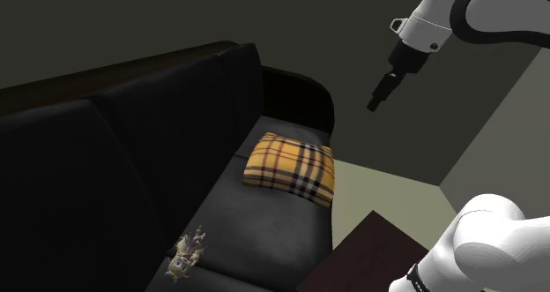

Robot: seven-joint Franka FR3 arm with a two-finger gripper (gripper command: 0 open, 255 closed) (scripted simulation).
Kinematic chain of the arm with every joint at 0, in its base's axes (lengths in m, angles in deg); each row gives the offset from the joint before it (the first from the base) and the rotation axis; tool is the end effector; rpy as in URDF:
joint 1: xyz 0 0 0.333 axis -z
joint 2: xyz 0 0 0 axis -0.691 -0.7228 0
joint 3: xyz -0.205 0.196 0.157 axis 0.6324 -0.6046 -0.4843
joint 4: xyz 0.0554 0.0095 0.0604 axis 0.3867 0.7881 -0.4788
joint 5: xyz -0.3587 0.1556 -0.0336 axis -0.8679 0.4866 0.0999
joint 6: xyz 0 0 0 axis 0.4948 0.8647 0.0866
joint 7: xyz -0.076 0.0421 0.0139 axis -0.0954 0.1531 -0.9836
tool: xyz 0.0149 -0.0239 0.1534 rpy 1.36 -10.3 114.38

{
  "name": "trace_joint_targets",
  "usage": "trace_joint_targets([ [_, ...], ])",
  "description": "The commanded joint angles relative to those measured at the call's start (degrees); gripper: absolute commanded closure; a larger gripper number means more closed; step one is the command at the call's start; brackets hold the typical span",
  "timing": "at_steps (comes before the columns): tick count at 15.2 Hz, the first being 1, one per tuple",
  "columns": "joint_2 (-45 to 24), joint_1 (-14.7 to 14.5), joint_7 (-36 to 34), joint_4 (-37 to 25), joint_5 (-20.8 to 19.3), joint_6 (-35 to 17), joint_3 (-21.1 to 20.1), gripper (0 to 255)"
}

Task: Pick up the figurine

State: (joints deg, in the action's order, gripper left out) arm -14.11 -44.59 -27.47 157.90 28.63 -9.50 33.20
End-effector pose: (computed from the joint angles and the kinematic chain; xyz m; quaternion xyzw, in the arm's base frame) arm 0.3114 -0.0083 0.6031 0.9900 0.0825 0.1019 0.0516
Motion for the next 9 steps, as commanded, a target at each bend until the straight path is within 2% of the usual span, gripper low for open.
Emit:
trace_joint_targets([
  [1,0.0,0.0,0.0,0.0,0.0,0.0,0.0,0],
  [9,-6.3,-2.5,-5.3,7.1,5.9,-11.2,-2.8,0],
])
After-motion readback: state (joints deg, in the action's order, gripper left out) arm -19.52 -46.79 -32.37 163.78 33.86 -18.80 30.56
